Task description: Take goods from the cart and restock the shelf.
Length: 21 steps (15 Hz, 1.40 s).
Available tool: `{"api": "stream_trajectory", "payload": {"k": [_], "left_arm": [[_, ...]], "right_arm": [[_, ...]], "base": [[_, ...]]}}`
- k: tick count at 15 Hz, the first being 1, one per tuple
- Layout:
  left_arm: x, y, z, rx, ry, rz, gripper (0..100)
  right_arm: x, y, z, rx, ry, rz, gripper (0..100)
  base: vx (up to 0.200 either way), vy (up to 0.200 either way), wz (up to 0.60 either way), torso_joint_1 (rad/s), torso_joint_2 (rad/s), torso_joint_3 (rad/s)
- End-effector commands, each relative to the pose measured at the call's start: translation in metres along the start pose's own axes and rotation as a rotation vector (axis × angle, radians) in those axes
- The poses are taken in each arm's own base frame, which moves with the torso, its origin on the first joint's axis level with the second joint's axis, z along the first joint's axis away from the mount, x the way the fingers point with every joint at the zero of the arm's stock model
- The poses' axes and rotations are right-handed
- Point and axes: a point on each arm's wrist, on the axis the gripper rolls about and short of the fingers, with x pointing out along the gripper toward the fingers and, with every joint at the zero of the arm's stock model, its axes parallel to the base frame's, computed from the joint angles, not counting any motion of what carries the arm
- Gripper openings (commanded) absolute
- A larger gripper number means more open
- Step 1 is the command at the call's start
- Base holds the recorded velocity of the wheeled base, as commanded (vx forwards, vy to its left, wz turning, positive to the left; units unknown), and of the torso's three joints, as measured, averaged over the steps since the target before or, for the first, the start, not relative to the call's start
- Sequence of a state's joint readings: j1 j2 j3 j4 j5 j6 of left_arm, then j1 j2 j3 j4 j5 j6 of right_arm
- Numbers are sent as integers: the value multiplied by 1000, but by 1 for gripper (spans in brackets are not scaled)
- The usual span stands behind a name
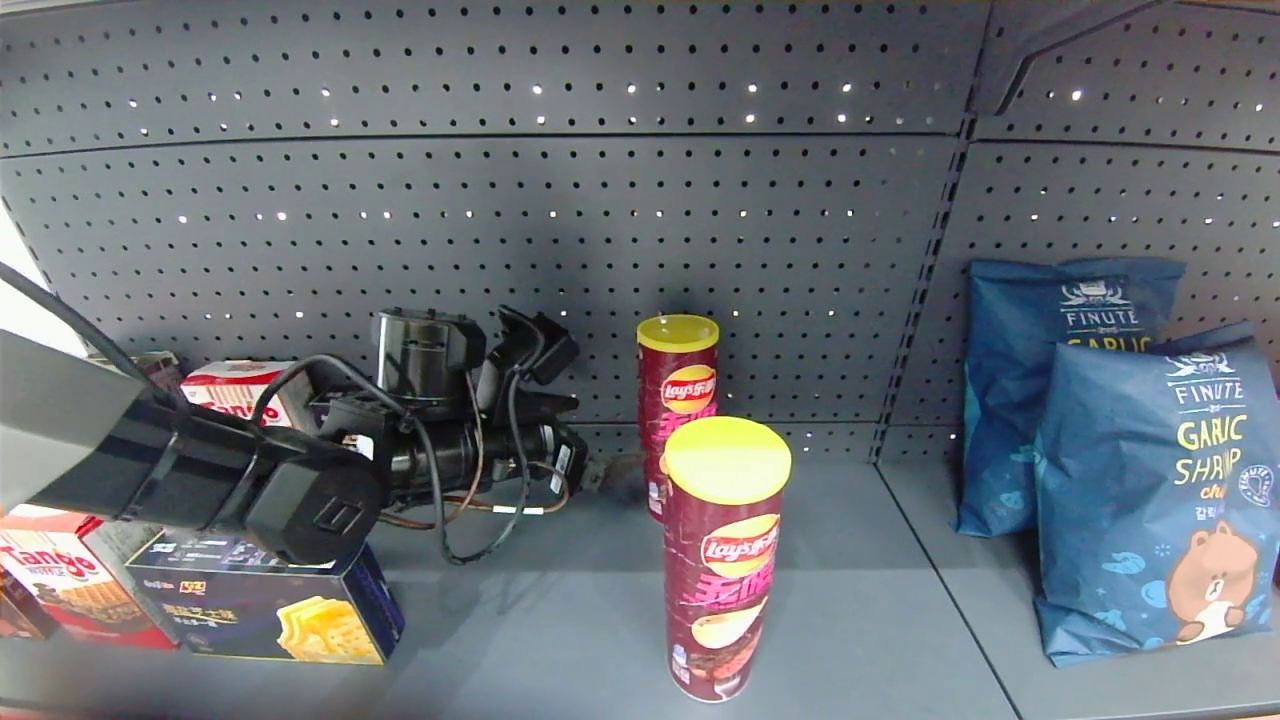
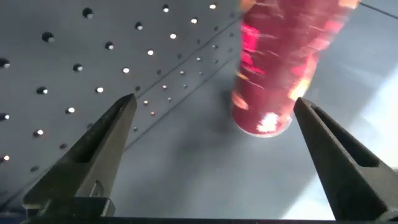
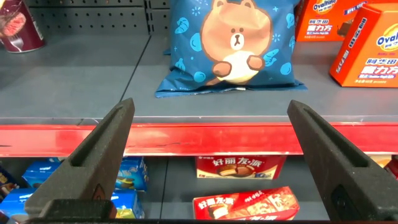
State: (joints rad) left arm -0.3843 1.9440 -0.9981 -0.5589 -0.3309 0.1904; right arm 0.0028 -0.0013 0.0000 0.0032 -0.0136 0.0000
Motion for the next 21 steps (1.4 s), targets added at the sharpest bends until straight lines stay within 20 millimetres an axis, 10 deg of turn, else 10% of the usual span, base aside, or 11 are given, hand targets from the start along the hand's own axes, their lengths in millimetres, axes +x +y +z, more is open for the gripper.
{"api": "stream_trajectory", "payload": {"k": [1, 21], "left_arm": [[13, 3, -4, -2, 11, 3, 100], [9, 20, -11, -2, -7, 81, 100]], "right_arm": [[0, 0, 0, 0, 1, 0, 100], [0, 0, 0, 0, 1, 0, 100]], "base": [[0, 0, 0, 0, 0, 0], [0, 0, 0, 0, 0, 0]]}}
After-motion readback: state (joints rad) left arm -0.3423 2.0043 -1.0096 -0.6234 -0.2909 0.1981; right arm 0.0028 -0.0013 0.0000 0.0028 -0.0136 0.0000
